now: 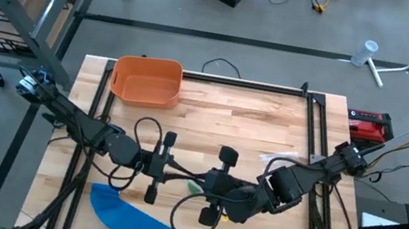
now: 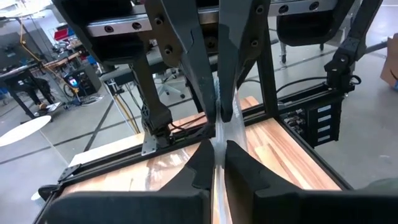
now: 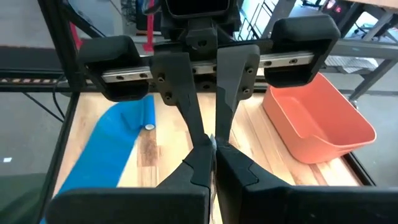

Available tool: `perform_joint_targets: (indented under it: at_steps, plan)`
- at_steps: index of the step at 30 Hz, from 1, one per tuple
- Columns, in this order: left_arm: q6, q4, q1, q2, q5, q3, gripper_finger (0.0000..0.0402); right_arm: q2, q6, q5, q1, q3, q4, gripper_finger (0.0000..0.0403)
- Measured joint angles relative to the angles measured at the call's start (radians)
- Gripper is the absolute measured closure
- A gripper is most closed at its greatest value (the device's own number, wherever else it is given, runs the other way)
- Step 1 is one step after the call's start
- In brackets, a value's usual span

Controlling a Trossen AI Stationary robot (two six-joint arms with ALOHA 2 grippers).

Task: Roll bandage
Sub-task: Open the top transparent zip bag

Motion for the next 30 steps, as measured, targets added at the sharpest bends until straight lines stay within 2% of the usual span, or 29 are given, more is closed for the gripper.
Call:
perform_joint_targets:
  at_steps: [8, 16, 30]
  plan:
    - [0.0, -0.024, 0.001, 0.0, -0.005, 0.0, 0.0378, 0.001, -0.009, -0.001, 0.005, 0.08, -0.079, 0.0401]
    - [0.0, -0.014, 0.001, 0.001, -0.005, 0.0, 0.0389, 0.0, -0.01, -0.003, 0.005, 0.165, -0.179, 0.0401]
    - [-0.009, -0.043, 0.001, 0.001, -0.005, -0.002, 0.0379, 0.0, -0.029, 0.0, 0.005, 0.298, -0.28, 0.0401]
